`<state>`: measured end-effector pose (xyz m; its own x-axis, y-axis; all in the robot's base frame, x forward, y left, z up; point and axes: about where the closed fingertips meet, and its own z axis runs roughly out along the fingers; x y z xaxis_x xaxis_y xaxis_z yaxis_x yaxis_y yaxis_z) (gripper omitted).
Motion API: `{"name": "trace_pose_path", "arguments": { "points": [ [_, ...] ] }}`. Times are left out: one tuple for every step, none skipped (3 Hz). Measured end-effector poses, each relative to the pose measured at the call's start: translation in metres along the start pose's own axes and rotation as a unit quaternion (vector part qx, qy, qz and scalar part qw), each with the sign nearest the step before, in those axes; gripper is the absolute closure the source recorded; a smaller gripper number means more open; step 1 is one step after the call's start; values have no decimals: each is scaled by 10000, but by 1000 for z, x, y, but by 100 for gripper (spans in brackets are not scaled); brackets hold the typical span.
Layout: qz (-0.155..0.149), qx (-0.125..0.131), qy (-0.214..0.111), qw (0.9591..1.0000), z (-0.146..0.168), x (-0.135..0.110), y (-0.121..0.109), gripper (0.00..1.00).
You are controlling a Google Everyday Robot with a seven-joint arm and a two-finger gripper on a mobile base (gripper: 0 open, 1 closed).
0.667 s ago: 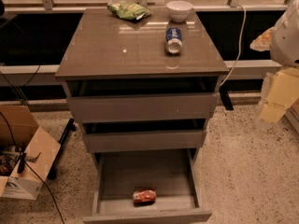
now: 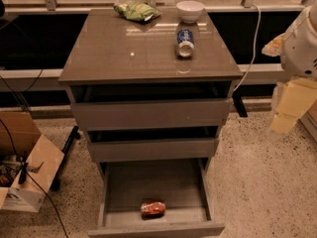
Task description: Pick coke can from bottom drawer and place on counter
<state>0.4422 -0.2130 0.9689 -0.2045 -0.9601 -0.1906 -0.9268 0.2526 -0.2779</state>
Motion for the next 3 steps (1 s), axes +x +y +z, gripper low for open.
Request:
{"name": "trace_pose_path", "arguments": {
  "points": [
    [-91,55,-49,9999,22,2,-3,0],
    [-154,-1,-113,9998,52,9,-9,0],
    [-321,-211,-160,9991,92,15,-14,0]
  ]
}}
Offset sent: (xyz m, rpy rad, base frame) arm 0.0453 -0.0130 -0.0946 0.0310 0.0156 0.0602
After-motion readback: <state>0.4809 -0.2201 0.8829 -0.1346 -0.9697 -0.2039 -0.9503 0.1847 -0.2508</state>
